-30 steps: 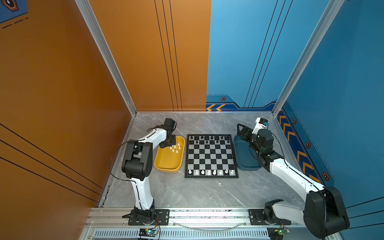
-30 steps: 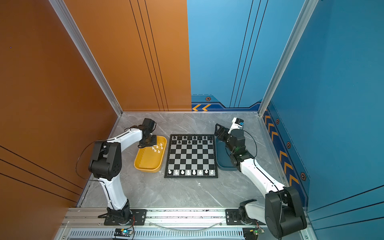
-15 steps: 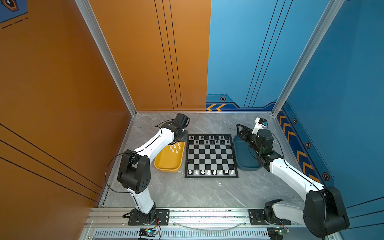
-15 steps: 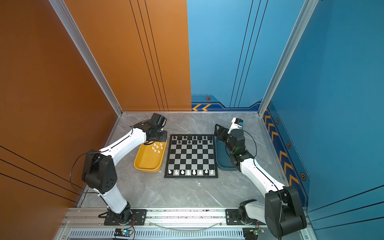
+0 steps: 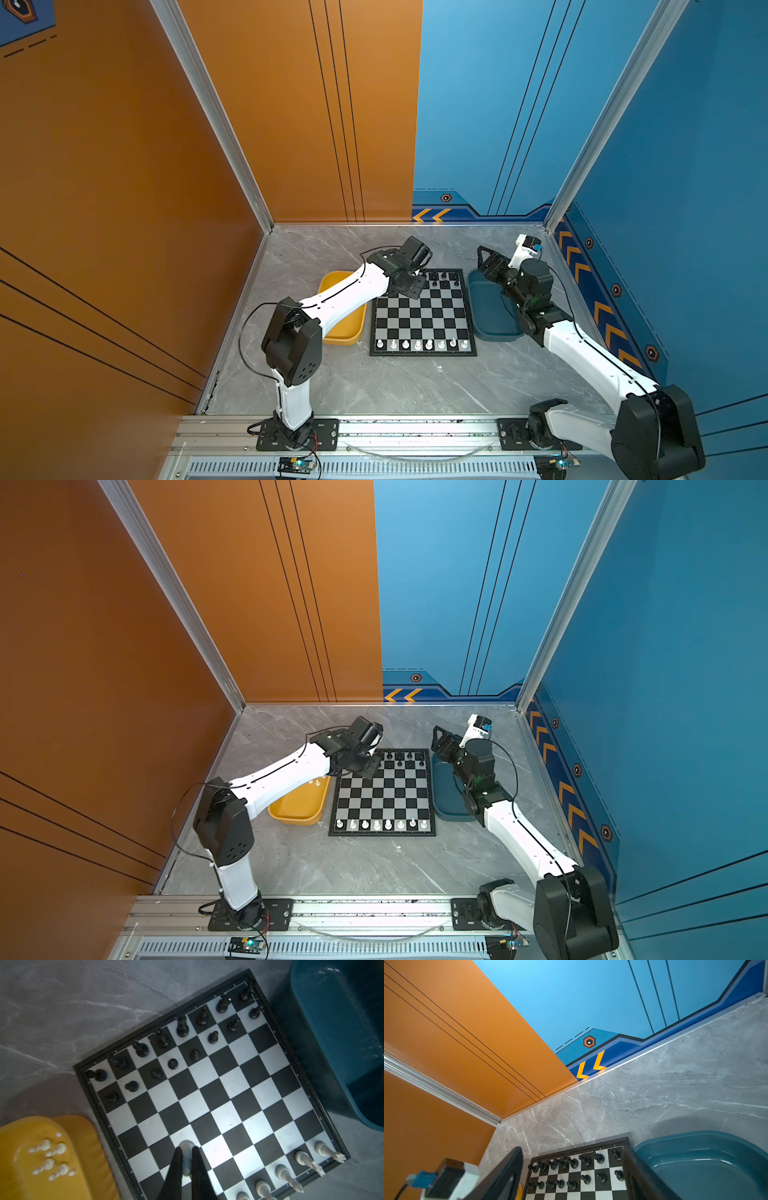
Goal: Set up the chess pieces on the board
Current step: 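Lift the white pawn and carry it to the board corner beside the teal tray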
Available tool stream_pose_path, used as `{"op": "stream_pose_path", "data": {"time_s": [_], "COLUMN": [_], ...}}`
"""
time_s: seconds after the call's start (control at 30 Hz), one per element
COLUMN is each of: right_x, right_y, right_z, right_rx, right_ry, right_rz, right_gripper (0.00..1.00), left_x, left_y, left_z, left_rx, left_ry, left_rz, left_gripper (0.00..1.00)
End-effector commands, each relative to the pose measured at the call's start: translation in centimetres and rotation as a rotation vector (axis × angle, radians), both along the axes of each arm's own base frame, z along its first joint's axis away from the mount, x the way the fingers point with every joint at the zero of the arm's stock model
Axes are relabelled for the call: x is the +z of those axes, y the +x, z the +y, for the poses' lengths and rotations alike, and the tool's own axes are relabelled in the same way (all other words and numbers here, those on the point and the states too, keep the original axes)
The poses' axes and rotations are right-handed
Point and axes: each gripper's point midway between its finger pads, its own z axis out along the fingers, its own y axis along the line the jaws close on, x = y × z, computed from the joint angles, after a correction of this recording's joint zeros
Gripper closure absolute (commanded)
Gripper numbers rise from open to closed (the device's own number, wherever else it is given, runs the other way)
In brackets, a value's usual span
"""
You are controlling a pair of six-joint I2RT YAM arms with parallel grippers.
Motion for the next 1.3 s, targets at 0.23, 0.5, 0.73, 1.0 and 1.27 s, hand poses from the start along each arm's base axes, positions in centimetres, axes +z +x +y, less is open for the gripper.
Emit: {"op": "stream_pose_path", "data": {"time_s": [0.23,0.5,0.73,1.0,1.27], "right_x": [-1.2,-1.3,-1.4,-1.6,-1.6], "right_y": [-2.4,-4.1,-4.7,-4.9,-5.0], "right_z": [-5.5,-8.2,-9.1,-9.5,-9.7], "right_rx": [-0.218,-0.318,-0.342,-0.354,-0.359], "right_ry": [-0.027,0.003,0.010,0.018,0.025], "right_rz": [0.040,0.009,0.002,0.002,-0.001], "right_gripper": [0.24,0.24,0.24,0.24,0.24], "left_x": [-2.6,-3.7,-4.2,-4.8,-5.6], "left_y": [-3.9,-5.4,-6.5,-7.5,-8.4], "left_z": [-6.3,-9.0,-11.2,-12.7,-14.1], "left_rx": [-0.197,-0.264,-0.315,-0.355,-0.383], "left_ry": [-0.007,-0.015,-0.022,-0.024,-0.045], "left_rz": [0.117,0.143,0.154,0.164,0.202], "left_gripper": [1.00,1.00,1.00,1.00,1.00]}}
